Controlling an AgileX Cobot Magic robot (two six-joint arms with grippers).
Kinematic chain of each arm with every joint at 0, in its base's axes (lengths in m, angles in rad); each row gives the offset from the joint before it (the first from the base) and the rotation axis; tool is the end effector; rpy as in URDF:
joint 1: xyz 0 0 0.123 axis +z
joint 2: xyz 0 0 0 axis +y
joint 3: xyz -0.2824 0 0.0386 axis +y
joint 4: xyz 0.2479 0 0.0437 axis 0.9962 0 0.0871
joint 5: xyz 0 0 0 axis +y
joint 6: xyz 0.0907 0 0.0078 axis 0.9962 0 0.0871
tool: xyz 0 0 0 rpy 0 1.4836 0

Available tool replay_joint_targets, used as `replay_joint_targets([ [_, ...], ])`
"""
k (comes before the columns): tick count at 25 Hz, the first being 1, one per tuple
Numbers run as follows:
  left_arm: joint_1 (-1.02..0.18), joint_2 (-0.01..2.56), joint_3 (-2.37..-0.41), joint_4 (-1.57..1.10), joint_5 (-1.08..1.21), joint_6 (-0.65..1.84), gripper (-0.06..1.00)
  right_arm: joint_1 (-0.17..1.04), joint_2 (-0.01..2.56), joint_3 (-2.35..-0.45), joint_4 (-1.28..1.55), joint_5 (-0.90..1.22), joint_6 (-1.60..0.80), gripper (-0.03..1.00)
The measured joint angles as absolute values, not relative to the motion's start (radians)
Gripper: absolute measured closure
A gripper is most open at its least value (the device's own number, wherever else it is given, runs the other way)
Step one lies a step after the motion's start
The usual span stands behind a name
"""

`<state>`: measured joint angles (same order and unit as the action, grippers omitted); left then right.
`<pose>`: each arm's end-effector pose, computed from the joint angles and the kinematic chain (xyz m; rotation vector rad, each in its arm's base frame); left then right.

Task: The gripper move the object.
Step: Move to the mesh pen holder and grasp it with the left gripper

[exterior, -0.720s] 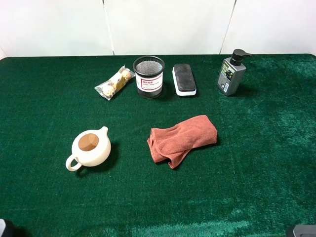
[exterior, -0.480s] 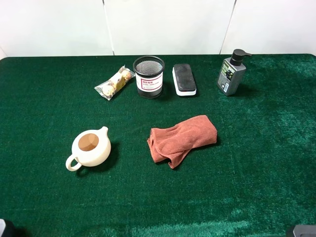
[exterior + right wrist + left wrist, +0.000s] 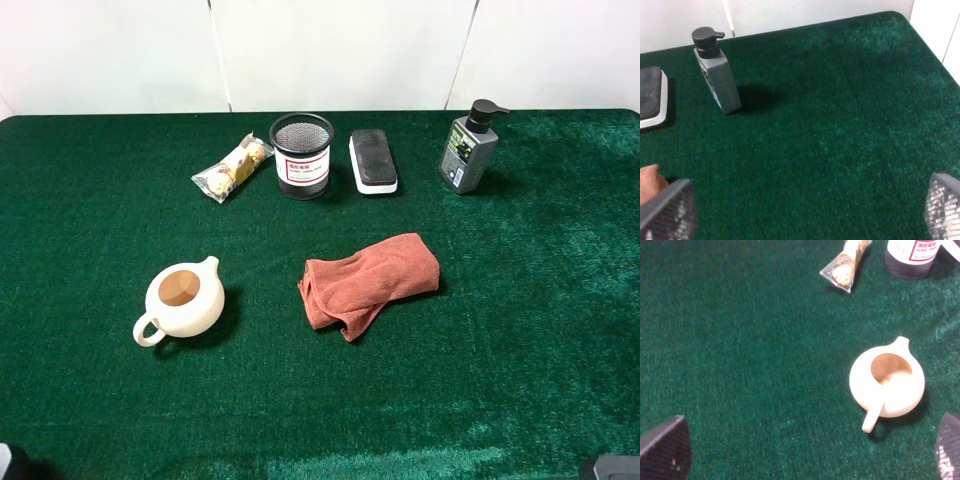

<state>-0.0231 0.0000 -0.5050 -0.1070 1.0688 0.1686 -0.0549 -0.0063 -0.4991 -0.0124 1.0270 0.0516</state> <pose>-0.0062 -0.0084 0.2783 0.2013 2.0330 -0.0372 -0.0044 -0.0007 0.2797 0.1071 2.0023 -0.0169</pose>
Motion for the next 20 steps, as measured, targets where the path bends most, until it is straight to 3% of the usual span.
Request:
replay_joint_targets([
  [20, -0.023, 0.534, -0.682, -0.108, 1.07, 0.184, -0.05, -0.055, -0.006, -0.499, -0.012, 1.027, 0.052, 0.27],
])
